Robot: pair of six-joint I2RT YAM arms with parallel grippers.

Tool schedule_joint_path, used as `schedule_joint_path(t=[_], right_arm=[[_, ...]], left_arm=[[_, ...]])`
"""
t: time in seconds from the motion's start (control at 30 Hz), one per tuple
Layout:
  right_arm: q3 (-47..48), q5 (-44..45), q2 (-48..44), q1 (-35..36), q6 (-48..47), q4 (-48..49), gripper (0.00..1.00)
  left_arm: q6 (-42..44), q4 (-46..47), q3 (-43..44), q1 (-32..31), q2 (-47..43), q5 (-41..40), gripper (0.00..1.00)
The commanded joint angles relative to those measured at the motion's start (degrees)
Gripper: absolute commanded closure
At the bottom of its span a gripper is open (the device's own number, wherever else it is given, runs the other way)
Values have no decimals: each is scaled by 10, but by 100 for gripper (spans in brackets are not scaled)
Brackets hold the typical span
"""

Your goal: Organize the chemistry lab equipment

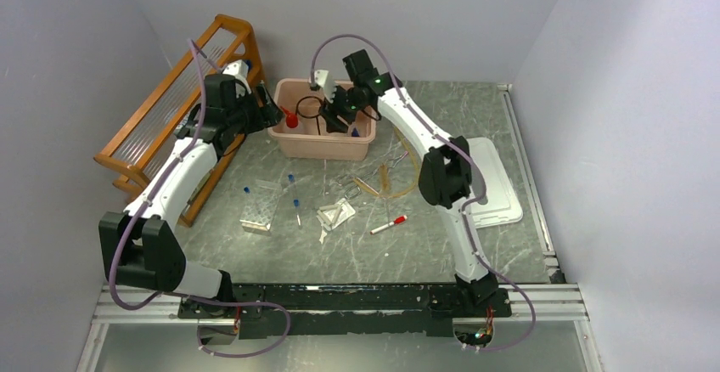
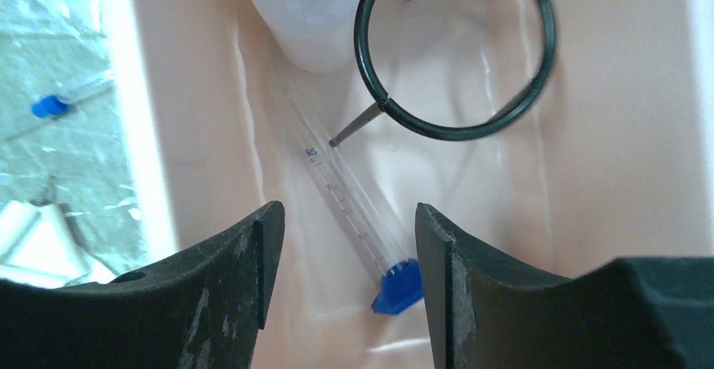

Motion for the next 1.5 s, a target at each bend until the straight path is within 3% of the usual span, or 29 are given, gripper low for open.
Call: schedule_joint_path(t=[0.0,0.3,0.4,0.53,0.77,0.97,1.07,1.23,1.47], right_arm=[[-61,-27,-108,-13,96,111,37],[-374,53,-323,-17,345,390,36],[-434,119,-376,-16,418,391,36],[-491,170,-419,-15,485,323,37],[-631,262,-492,-12,506,277,42],[-707,277,-484,-2,472,261,49],[-720,280,-463,15,456,270,54],[-705,294,-412,41,445,281,69],[-698,304,-363,53,436,302,67]], left_arm=[[29,61,-9,-2,-38,66,26],[65,121,-58,-12,-87,181,26],[76,133,-82,-34,-108,162,27],[78,113,-100,-59,-128,111,29],[75,108,-131,-90,-134,94,37],[61,122,-137,-103,-120,100,42],[59,128,-140,-108,-114,101,43],[58,128,-139,-110,-116,88,44],[50,112,-128,-110,-125,30,43]])
